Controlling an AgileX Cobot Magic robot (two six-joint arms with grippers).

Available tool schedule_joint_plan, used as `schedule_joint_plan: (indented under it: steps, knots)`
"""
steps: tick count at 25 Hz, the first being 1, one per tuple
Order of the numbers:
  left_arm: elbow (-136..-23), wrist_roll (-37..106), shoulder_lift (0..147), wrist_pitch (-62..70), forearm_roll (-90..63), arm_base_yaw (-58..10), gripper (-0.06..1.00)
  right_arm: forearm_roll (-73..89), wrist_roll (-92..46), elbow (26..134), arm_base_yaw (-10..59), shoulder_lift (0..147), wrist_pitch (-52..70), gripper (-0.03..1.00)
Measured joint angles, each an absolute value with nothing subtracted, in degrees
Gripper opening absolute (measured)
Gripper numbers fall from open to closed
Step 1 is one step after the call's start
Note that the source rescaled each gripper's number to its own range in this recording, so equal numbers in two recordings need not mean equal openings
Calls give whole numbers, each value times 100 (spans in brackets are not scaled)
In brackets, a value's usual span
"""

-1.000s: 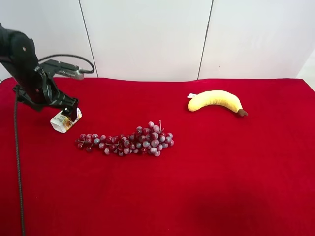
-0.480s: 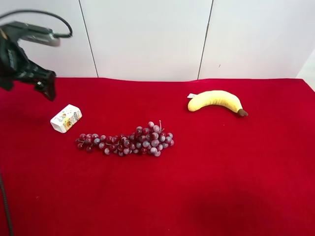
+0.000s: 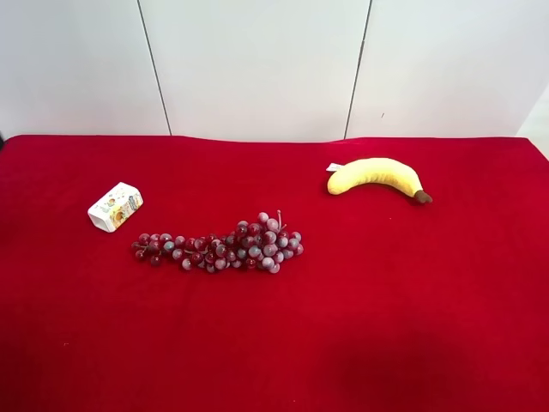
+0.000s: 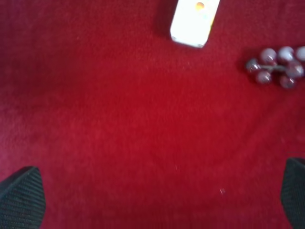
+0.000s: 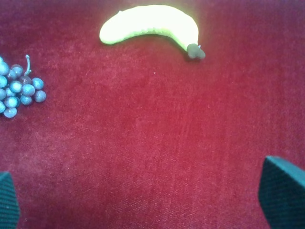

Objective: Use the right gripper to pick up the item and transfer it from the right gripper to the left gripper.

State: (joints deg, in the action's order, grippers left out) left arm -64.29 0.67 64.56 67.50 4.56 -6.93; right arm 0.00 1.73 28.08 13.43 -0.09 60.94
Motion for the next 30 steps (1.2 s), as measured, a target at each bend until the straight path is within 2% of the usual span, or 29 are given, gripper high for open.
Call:
schedule_joint_plan:
  steps: [18,25,30]
  knots:
    - [-3916,119,1235,6940,173,-698,100,0,173,2808,1343,-9,6094,100]
    - [-3388,135,127,6940,72,-698,100,0,173,2808,1343,-9,6094,100]
    - [-3234,135,-29,6943,44,-698,100,0,173,2808,1343,-9,6094,100]
